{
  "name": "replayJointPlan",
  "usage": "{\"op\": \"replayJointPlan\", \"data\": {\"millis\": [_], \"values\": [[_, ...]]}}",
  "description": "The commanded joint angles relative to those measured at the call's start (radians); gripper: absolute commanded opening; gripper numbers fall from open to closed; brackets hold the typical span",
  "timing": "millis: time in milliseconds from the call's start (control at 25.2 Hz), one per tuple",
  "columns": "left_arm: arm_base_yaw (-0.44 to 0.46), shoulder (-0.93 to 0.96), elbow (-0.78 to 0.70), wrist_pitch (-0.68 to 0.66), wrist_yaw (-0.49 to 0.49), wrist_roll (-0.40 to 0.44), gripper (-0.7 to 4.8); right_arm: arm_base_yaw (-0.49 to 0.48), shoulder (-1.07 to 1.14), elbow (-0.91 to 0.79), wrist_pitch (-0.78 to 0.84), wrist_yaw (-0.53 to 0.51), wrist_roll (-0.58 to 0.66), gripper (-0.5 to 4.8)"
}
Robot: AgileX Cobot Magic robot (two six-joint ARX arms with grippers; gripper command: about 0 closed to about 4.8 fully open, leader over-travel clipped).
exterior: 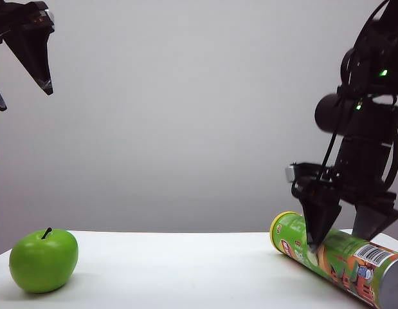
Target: Pick up the green bucket of chips from the desk, place it near the apple, and finally stand it up.
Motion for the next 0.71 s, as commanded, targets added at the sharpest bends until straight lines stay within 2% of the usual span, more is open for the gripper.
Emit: {"op": "replayJointPlan", "data": {"millis": [40, 198, 555, 714], "values": [[0.001, -0.002, 0.005, 0.007, 0.001, 0.004, 4.35, 0.024, 0.036, 0.037, -0.020, 0.011, -0.002, 4.79], [0.001, -0.002, 0.005, 0.012, 0.000, 0.004, 4.35, 0.035, 0.042, 0.040, -0.024, 0.058, 0.002, 4.79], [0.001, -0.002, 0.005, 0.026, 0.000, 0.004, 4.35, 0.035, 0.042, 0.040, -0.008, 0.085, 0.025, 4.79], [0.001, -0.002, 0.005, 0.037, 0.000, 0.005, 4.35, 0.035, 0.042, 0.040, 0.013, 0.084, 0.050, 4.55]]}}
